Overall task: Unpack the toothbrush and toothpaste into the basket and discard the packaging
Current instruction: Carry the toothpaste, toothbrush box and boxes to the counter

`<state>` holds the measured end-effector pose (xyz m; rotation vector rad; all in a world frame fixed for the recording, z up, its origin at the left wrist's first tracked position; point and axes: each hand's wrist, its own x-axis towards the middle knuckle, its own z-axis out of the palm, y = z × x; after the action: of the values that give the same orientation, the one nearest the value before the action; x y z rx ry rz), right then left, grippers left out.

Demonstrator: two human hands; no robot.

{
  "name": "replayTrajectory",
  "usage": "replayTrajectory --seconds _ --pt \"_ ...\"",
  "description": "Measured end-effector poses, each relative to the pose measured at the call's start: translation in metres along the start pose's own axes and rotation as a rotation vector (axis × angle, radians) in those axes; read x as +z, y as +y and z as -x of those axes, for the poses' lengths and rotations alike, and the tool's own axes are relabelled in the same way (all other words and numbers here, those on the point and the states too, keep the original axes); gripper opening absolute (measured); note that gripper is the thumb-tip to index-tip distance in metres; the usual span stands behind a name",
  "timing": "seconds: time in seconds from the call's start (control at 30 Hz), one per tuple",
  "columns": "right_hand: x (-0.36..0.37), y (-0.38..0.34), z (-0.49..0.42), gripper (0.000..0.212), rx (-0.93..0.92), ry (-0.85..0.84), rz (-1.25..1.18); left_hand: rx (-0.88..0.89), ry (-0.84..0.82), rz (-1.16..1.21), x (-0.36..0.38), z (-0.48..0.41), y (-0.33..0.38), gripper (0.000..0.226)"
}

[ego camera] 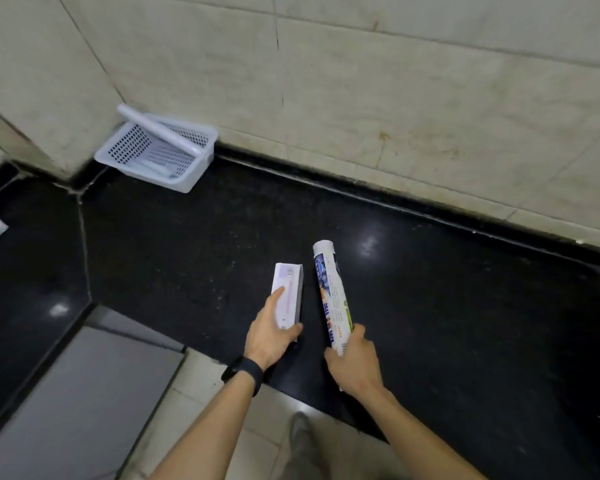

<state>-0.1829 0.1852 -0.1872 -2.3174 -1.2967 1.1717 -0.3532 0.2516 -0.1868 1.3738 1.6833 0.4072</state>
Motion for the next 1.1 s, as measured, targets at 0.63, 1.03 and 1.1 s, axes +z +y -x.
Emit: replayTrajectory --seconds 0.63,1.03,1.1 --pt "0.061 -0.031 -0.064 0.098 -0.313 0.049 0.265 0.305 0.017 -0.559 -0.015 -0.097 -0.013 0.063" --pt "0.016 -0.028 -0.047 0.082 -0.384 0.062 0.221 0.393 -0.043 -0.716 -0.023 -0.086 0.022 0.057" --pt "-0.015 -0.02 -0.032 0.077 -0.402 0.147 0.191 0.462 -0.007 -0.753 -0.02 -0.075 0.039 0.06"
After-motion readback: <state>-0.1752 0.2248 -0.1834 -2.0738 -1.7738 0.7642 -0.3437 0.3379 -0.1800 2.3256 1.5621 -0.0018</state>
